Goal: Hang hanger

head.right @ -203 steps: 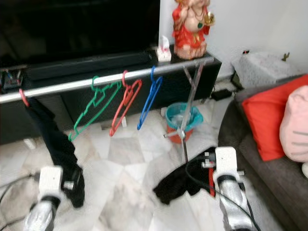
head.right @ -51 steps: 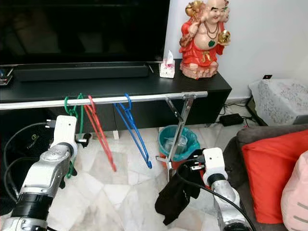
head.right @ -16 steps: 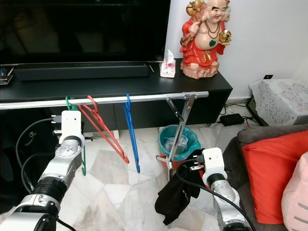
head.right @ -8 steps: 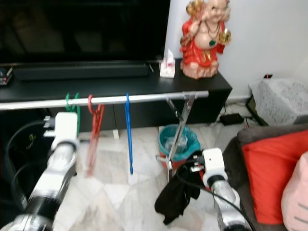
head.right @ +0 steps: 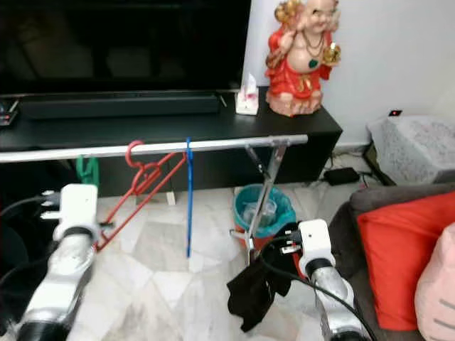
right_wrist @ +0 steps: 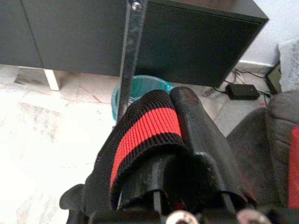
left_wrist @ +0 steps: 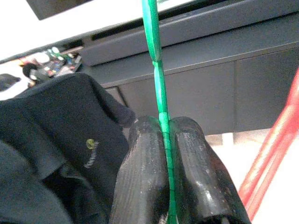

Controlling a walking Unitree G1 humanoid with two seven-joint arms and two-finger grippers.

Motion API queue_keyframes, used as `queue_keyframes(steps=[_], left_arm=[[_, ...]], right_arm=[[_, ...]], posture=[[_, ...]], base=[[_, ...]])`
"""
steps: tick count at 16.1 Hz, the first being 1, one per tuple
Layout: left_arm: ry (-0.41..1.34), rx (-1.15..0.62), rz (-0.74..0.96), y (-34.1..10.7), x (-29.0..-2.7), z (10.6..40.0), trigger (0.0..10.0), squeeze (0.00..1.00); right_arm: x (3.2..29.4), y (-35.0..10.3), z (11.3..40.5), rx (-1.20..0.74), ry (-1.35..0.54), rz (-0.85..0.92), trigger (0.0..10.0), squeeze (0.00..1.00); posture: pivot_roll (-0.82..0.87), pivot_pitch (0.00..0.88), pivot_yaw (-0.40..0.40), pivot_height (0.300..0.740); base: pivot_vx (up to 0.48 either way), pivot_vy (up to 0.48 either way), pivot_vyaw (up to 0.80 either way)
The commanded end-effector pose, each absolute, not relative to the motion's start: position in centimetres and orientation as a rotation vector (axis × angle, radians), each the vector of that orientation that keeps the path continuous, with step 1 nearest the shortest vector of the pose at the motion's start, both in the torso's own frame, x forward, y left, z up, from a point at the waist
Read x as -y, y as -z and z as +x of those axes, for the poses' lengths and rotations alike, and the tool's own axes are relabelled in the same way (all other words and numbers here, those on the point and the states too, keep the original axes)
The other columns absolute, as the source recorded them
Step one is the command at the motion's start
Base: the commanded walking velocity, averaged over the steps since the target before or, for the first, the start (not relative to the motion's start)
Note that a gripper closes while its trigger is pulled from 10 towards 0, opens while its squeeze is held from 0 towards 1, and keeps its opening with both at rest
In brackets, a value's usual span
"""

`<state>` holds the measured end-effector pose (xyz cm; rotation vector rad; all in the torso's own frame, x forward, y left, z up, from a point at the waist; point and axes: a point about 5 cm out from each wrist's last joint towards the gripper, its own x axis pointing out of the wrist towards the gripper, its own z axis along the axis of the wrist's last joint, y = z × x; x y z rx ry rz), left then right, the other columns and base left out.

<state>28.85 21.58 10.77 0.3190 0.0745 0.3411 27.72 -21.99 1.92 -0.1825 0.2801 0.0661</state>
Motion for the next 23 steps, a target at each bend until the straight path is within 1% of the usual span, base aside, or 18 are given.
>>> queue_keyframes(steps=[1, 3, 4, 6, 8, 10, 13, 15, 16, 18, 20, 21, 22, 23], left_arm=[[-0.352, -0.072, 0.365, -10.5, -22.3, 27.9, 10.0, 0.0], [-0.375, -0.106, 0.4, -9.4, -23.4, 26.4, 10.0, 0.0], [-0.378, -0.109, 0.408, -9.3, -23.6, 26.1, 10.0, 0.0], [-0.385, -0.17, 0.451, -7.3, -24.5, 24.1, 10.0, 0.0], [-0.403, -0.26, 0.446, -4.6, -25.1, 22.7, 10.0, 0.0], [-0.435, -0.393, 0.387, -1.7, -25.5, 21.8, 10.0, 0.0], [-0.431, -0.595, 0.285, 2.5, -25.2, 20.7, 10.0, 0.0], [-0.392, -0.646, 0.263, 3.5, -24.8, 20.3, 10.0, 0.0], [-0.316, -0.694, 0.256, 4.3, -24.2, 20.1, 10.0, 0.0], [-0.226, -0.754, 0.24, 5.5, -23.5, 19.8, 10.0, 0.0], [-0.191, -0.855, 0.259, 6.9, -23.4, 18.5, 10.0, 0.0], [-0.19, -0.916, 0.25, 7.6, -23.3, 17.5, 10.0, 0.0], [-0.143, -0.996, 0.264, 8.5, -22.8, 16.2, 10.0, 0.0], [-0.118, -1.015, 0.272, 8.7, -22.5, 15.9, 10.0, 0.0]], right_arm=[[22.5, -2.1, 27.7, -0.278, -0.052, -0.181, 10.0, 0.0], [22.6, -2.0, 27.5, -0.28, -0.052, -0.183, 10.0, 0.0], [22.6, -2.0, 27.5, -0.281, -0.052, -0.183, 10.0, 0.0], [22.6, -1.9, 27.4, -0.286, -0.054, -0.183, 10.0, 0.0], [22.6, -1.7, 27.4, -0.293, -0.051, -0.184, 10.0, 0.0], [22.9, -1.7, 27.3, -0.296, -0.039, -0.186, 10.0, 0.0], [23.2, -1.8, 27.2, -0.297, -0.024, -0.192, 10.0, 0.0], [23.3, -1.8, 27.2, -0.296, -0.017, -0.191, 10.0, 0.0], [23.3, -1.7, 27.1, -0.298, -0.013, -0.191, 10.0, 0.0], [23.3, -1.6, 27.1, -0.302, -0.008, -0.191, 10.0, 0.0], [23.1, -1.5, 27.2, -0.304, 0.006, -0.191, 10.0, 0.0], [23.1, -1.5, 27.1, -0.3, 0.015, -0.187, 10.0, 0.0], [22.9, -1.4, 27.1, -0.304, 0.022, -0.189, 10.0, 0.0], [22.8, -1.3, 27.1, -0.306, 0.023, -0.19, 10.0, 0.0]], posture=[[0.11, 0.0, -0.087, 0.74], [0.11, 0.0, -0.089, 0.74], [0.11, 0.0, -0.089, 0.74], [0.12, 0.0, -0.091, 0.74], [0.12, 0.0, -0.091, 0.74], [0.11, 0.0, -0.09, 0.74], [0.1, 0.0, -0.084, 0.74], [0.1, 0.0, -0.079, 0.74], [0.11, 0.0, -0.077, 0.74], [0.11, 0.0, -0.068, 0.74], [0.1, 0.0, -0.051, 0.74], [0.09, 0.0, -0.042, 0.74], [0.09, 0.0, -0.035, 0.74], [0.08, 0.0, -0.028, 0.74]], base=[[0.0, 0.0, 0.0], [0.0, 0.0, 0.0], [0.0, 0.0, 0.0], [0.0, 0.0, 0.0], [0.0, 0.0, 0.0], [0.0, 0.0, 0.0], [0.0, 0.0, 0.0], [0.0, 0.0, 0.0], [0.0, 0.0, 0.0], [0.0, 0.0, 0.0], [0.0, 0.0, 0.0], [0.0, 0.0, 0.0], [0.0, 0.0, 0.0], [0.0, 0.0, 0.0]])
